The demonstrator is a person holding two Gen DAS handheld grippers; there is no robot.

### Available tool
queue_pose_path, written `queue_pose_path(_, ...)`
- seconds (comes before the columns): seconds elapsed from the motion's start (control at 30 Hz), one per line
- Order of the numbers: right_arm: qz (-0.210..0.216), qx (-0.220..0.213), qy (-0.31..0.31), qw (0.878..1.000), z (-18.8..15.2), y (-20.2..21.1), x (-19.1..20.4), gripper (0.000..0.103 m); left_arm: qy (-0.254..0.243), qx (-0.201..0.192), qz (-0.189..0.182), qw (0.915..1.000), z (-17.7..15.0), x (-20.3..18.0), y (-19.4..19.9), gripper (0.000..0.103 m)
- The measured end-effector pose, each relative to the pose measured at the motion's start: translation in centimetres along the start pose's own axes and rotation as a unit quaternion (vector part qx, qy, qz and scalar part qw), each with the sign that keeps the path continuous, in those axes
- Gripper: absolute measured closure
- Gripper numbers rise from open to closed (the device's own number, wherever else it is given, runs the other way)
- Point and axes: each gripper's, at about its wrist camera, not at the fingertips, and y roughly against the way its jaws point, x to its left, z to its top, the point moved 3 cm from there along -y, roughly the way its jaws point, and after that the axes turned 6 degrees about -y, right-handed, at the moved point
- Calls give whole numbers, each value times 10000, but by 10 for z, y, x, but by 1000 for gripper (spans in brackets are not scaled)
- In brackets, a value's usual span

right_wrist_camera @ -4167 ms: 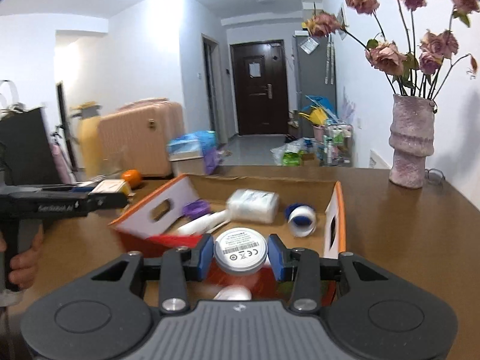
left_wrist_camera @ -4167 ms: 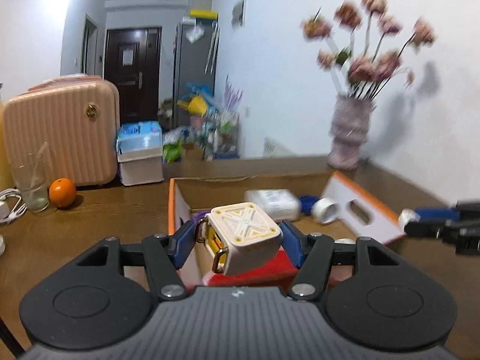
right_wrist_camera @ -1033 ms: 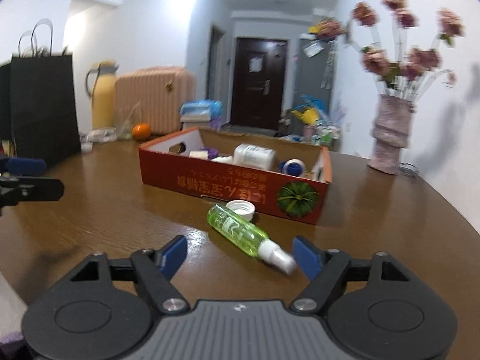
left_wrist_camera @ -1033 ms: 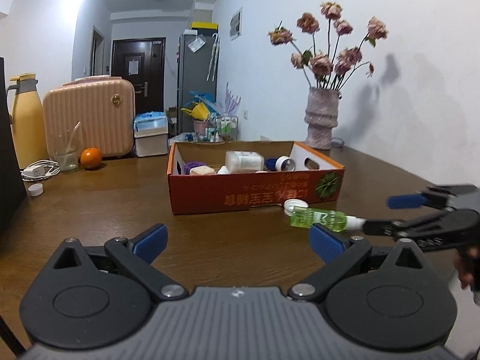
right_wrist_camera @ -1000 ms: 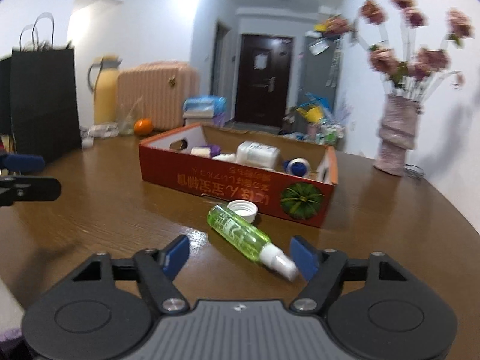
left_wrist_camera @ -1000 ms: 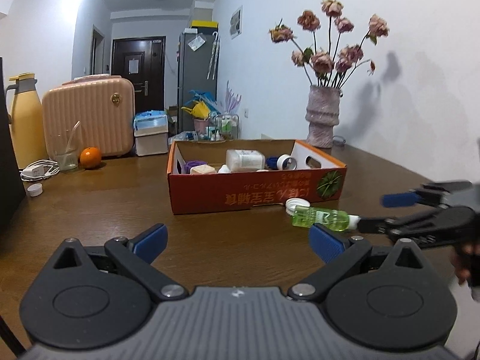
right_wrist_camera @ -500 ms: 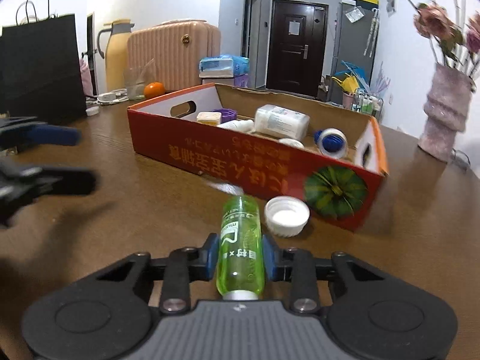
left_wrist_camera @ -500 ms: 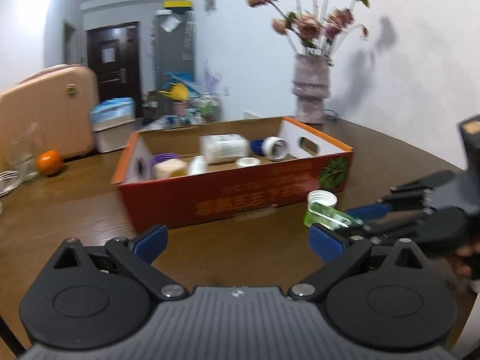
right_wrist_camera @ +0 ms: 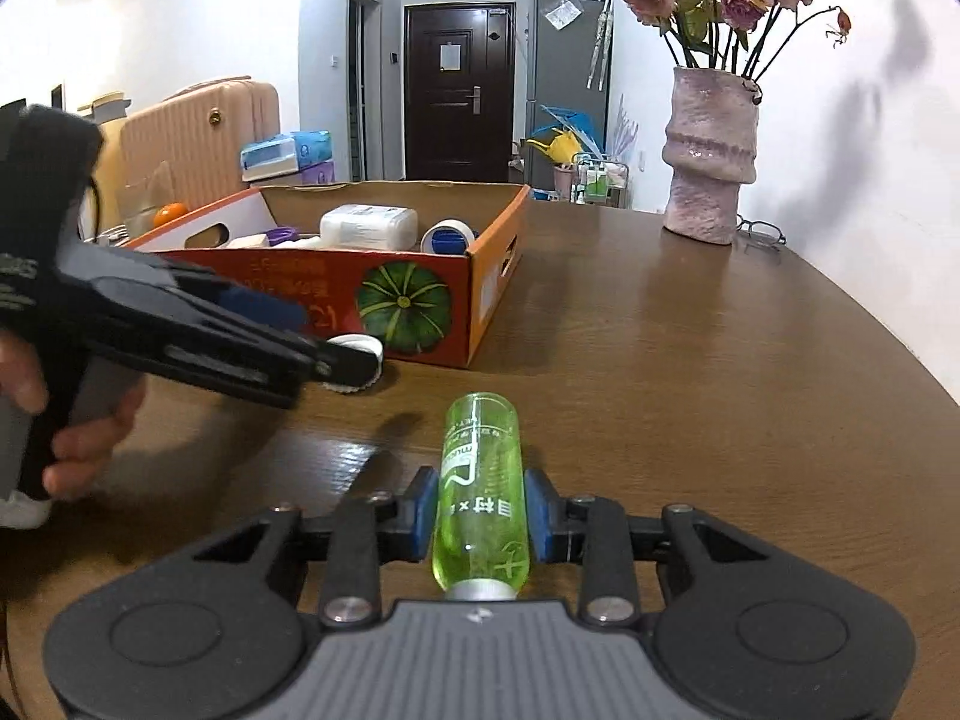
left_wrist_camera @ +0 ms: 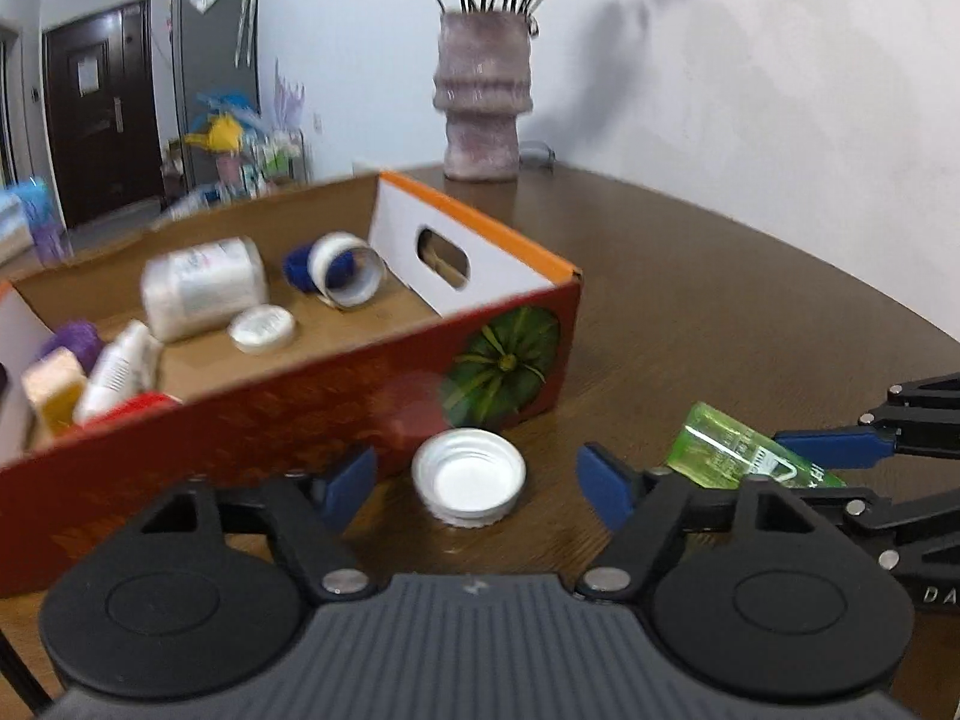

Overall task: Organize rigid objects
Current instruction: 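Grasp the green bottle with the right tool while the left tool grasps the white cap, then carry the green bottle and white cap into the box and open both tools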

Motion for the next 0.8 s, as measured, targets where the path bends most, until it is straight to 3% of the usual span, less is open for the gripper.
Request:
queue_pose_path(0.07,-5,23,27,10000,3,-5,-1,73,40,59,19,10000,-3,-2,-6,43)
queue_pose_path(0.13,-11,91,-4,10000,3,-10,-1,72,43,51,139,9999,-4,-1,-9,62)
queue_pose_path(0.37,-13,12,-279,9996,-1,-15,-1,73,192,-101,160,9996,-7,3,13,62)
queue_pose_path(0.57,34,-86,-501,9987,-9,-1,8,73,272,-532,346,9976,-25,0,76,62)
queue_pose_path(0.8,329,-327,-635,9969,-18,27,46,73,667,-813,678,9921,-52,17,148,62)
